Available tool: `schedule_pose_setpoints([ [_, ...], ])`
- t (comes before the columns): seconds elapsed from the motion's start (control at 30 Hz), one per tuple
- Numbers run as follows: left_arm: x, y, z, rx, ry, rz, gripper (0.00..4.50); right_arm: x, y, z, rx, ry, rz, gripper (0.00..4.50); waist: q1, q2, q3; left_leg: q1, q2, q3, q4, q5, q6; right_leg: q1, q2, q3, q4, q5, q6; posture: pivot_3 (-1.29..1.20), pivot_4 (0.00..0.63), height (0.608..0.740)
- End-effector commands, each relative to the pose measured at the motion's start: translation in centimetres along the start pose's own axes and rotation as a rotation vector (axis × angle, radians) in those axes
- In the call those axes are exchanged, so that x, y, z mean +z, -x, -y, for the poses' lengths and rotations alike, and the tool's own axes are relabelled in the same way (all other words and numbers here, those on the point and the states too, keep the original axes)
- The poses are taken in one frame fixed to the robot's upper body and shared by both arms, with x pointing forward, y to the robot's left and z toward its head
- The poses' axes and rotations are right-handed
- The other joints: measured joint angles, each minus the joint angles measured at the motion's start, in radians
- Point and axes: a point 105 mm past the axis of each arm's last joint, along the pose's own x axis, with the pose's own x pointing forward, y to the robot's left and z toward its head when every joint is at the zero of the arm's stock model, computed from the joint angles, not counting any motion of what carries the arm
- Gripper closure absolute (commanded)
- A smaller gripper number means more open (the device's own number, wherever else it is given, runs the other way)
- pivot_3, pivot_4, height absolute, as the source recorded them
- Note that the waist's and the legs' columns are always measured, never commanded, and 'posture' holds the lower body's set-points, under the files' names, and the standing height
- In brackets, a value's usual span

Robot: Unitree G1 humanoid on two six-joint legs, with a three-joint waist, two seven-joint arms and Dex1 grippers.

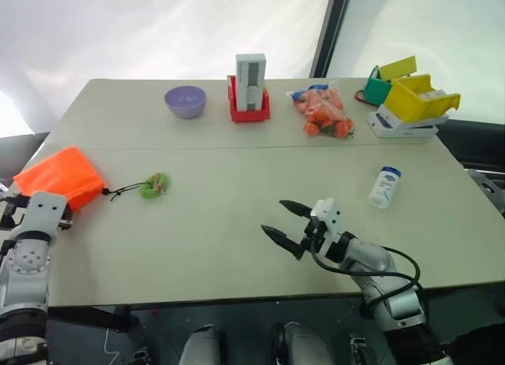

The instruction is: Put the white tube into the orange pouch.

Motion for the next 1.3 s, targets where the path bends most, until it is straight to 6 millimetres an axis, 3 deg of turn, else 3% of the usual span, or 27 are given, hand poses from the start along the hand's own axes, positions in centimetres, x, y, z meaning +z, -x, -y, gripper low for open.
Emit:
schedule_pose_setpoints([
  [0.03,1.1,-0.8,-1.2,0.043,0.01,0.041,0.84,1.5,-0.1,-0.4,0.007,0.045,0.054,0.0,0.0,0.0,0.0,0.0,0.0,0.0,0.0,0.0,0.0,0.0,0.0,0.0,0.001,0.0,0.0,0.0,0.15,0.74],
  [0.27,1.6,-1.0,-0.5,0.022,0.033,0.07,4.45,1.5,0.0,-0.3,-0.008,0.05,0.056,0.0,-0.001,-0.001,0.0,0.0,0.0,0.0,0.0,0.0,0.0,0.001,0.0,0.0,0.002,0.001,0.001,0.0,0.15,0.74],
  [0.37,2.6,-0.9,0.5,-0.02,0.085,0.104,4.45,1.5,0.0,-0.3,-0.013,0.05,0.057,0.0,0.001,-0.001,0.0,0.0,0.0,0.0,0.0,0.001,0.0,0.0,0.0,0.0,0.002,0.001,0.001,0.0,0.15,0.74],
  [0.47,4.9,-0.4,2.4,-0.098,0.167,0.17,4.45,1.6,0.0,-0.3,-0.014,0.051,0.057,0.0,0.002,-0.001,0.0,0.001,0.0,0.0,0.001,0.0,0.0,0.0,-0.001,0.0,0.002,0.0,0.001,0.0,0.15,0.74],
  [0.63,11.3,1.5,7.2,-0.279,0.201,0.311,4.45,1.8,-0.2,0.4,-0.023,0.061,0.06,0.0,0.001,-0.002,-0.001,0.0,-0.001,0.0,0.002,0.001,0.0,0.003,-0.002,0.0,0.002,0.0,0.001,0.0,0.15,0.74],
  [0.8,18.9,4.3,11.9,-0.445,0.3,0.432,4.45,2.0,0.1,1.7,-0.057,0.08,0.061,0.0,0.002,-0.006,-0.003,0.0,-0.001,0.0,0.003,0.001,0.001,0.004,0.001,0.0,0.003,0.001,0.001,0.0,0.15,0.74],
  [0.97,25.2,7.7,15.6,-0.62,0.392,0.517,4.45,2.2,1.0,3.7,-0.132,0.102,0.057,0.0,0.001,-0.006,-0.003,0.0,-0.002,0.001,0.003,0.001,0.001,0.005,0.003,0.0,0.003,0.001,0.002,0.0,0.15,0.74],
  [1.03,27.9,10.0,17.1,-0.724,0.418,0.579,4.45,2.3,1.9,5.1,-0.194,0.113,0.051,0.0,0.001,-0.005,-0.003,0.0,-0.002,0.0,0.003,0.002,0.001,0.005,0.003,0.0,0.003,0.001,0.002,0.0,0.15,0.74],
  [1.13,29.8,12.1,17.8,-0.82,0.447,0.627,4.45,2.4,3.0,6.6,-0.264,0.125,0.037,0.0,0.0,-0.005,-0.003,0.001,-0.002,0.0,0.003,0.002,0.001,0.005,0.004,0.001,0.003,0.001,0.003,0.0,0.15,0.74],
  [1.2,30.6,13.5,17.6,-0.88,0.467,0.656,4.45,2.3,4.7,8.7,-0.38,0.139,0.01,0.0,-0.001,-0.005,-0.003,0.001,-0.002,0.0,0.003,0.002,0.001,0.005,0.005,0.001,0.003,0.001,0.003,0.0,0.15,0.74],
  [1.3,28.9,13.6,17.4,-0.918,0.45,0.607,4.45,2.6,6.9,11.0,-0.533,0.161,-0.003,0.0,-0.001,-0.004,-0.003,0.001,-0.002,0.0,0.003,0.002,0.001,0.005,0.006,0.001,0.004,0.0,0.003,0.0,0.15,0.74],
])
